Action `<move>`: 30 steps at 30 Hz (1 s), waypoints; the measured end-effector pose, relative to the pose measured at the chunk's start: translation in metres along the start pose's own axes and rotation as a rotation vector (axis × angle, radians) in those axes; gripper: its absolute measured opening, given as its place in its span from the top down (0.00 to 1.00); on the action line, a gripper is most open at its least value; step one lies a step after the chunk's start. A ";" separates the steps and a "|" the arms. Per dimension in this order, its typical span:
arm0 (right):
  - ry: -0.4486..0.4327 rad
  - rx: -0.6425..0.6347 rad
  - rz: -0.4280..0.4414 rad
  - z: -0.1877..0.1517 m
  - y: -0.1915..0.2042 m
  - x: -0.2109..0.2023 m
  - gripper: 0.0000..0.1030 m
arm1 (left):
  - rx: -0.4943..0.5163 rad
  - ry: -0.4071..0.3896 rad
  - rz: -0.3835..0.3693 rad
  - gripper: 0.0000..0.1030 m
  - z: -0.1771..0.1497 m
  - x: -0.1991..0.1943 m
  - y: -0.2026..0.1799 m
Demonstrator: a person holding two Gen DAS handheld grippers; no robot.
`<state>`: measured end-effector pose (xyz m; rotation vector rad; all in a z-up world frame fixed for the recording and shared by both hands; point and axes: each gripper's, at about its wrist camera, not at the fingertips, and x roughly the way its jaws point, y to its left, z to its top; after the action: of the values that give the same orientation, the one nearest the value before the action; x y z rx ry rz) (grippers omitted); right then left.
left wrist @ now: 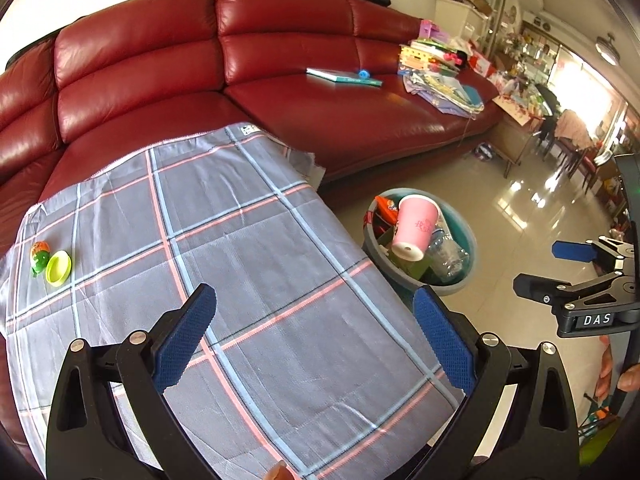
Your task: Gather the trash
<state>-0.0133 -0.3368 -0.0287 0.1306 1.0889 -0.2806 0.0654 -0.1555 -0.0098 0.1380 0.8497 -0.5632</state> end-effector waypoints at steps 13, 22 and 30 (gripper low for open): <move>-0.002 -0.012 -0.035 -0.021 -0.014 0.012 0.07 | 0.087 0.025 0.047 0.04 -0.017 0.016 -0.041; 0.006 -0.016 -0.053 -0.024 -0.018 0.020 0.07 | 0.096 0.045 0.050 0.04 -0.020 0.026 -0.047; 0.014 -0.012 -0.062 -0.024 -0.024 0.024 0.07 | 0.096 0.058 0.050 0.04 -0.019 0.033 -0.049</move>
<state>-0.0306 -0.3578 -0.0608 0.0884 1.1098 -0.3293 0.0438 -0.2040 -0.0417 0.2634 0.8731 -0.5558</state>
